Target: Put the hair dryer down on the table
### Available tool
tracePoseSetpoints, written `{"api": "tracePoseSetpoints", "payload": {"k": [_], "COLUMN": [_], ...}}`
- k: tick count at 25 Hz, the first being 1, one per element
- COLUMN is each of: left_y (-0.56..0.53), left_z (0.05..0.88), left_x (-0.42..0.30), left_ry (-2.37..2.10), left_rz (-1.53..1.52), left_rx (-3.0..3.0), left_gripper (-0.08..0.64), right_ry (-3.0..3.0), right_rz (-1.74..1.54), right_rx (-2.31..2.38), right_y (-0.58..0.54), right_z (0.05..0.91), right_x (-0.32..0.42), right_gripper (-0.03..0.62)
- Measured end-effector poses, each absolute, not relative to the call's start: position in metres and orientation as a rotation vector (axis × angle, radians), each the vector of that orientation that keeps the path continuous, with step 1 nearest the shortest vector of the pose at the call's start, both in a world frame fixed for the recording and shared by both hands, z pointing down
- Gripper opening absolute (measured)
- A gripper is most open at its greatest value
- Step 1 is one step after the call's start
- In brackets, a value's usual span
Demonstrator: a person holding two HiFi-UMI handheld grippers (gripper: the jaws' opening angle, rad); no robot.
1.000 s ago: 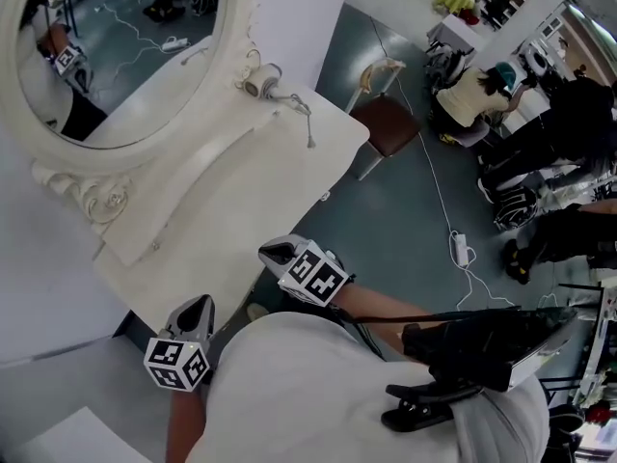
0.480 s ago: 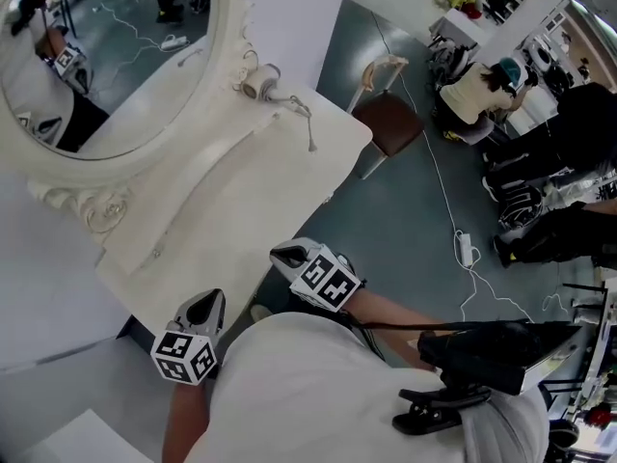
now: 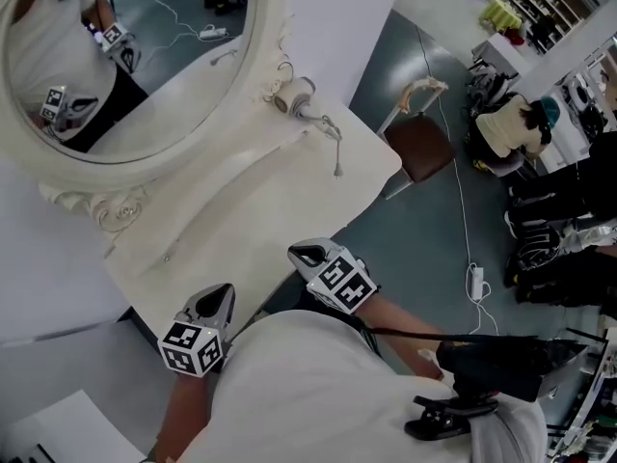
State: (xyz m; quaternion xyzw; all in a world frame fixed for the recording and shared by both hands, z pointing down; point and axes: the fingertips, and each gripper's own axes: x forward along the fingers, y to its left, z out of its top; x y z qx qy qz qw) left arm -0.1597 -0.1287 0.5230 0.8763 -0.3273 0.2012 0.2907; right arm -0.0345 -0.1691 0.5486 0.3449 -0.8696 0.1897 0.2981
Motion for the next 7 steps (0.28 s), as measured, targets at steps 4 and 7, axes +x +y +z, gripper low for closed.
{"api": "tracePoseSetpoints", "payload": {"k": [4, 7], "left_y": [-0.159, -0.183], "left_z": [0.513, 0.506], "left_x": [-0.127, -0.101], "left_ry": [-0.882, -0.888], "left_rz": [0.527, 0.523], "left_rx": [2.354, 2.369], "left_gripper": [0.002, 0.002], "right_ry": [-2.324, -2.327], "right_rz": [0.474, 0.471], "right_rx": [0.896, 0.892], "right_y": [-0.202, -0.226], "right_z": [0.543, 0.543], "right_x": [-0.009, 0.012], "right_gripper": [0.000, 0.000]}}
